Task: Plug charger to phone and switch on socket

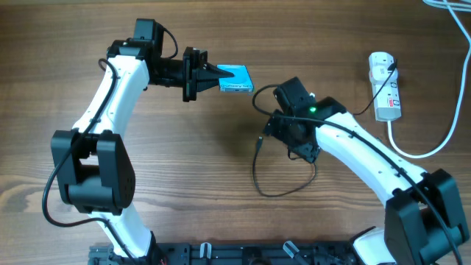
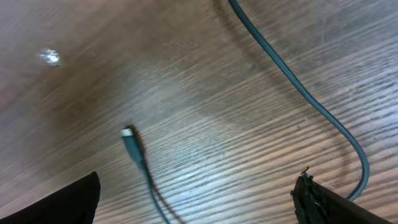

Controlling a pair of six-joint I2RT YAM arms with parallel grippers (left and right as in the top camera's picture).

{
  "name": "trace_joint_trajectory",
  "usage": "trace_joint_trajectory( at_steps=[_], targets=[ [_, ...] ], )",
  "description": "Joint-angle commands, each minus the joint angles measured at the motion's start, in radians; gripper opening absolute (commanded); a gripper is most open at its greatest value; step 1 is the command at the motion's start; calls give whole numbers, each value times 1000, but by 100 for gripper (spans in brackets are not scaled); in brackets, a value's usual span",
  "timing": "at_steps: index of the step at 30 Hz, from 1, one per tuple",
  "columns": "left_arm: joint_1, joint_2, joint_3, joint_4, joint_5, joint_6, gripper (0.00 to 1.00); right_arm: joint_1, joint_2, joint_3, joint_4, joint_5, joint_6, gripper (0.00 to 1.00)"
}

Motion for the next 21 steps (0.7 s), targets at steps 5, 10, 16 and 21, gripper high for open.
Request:
trace_joint_trajectory(
  at_steps=[5, 10, 16, 21],
  targets=[
    [-3, -33, 2, 0, 14, 12, 4, 4, 14, -122, 135, -42, 14, 100],
    [-3, -33, 2, 0, 14, 12, 4, 4, 14, -122, 142, -41, 12, 100],
    [-3, -33, 2, 0, 14, 12, 4, 4, 14, -122, 146, -38, 11, 100],
    [-3, -33, 2, 0, 14, 11, 4, 4, 14, -122, 146, -35, 11, 100]
  ],
)
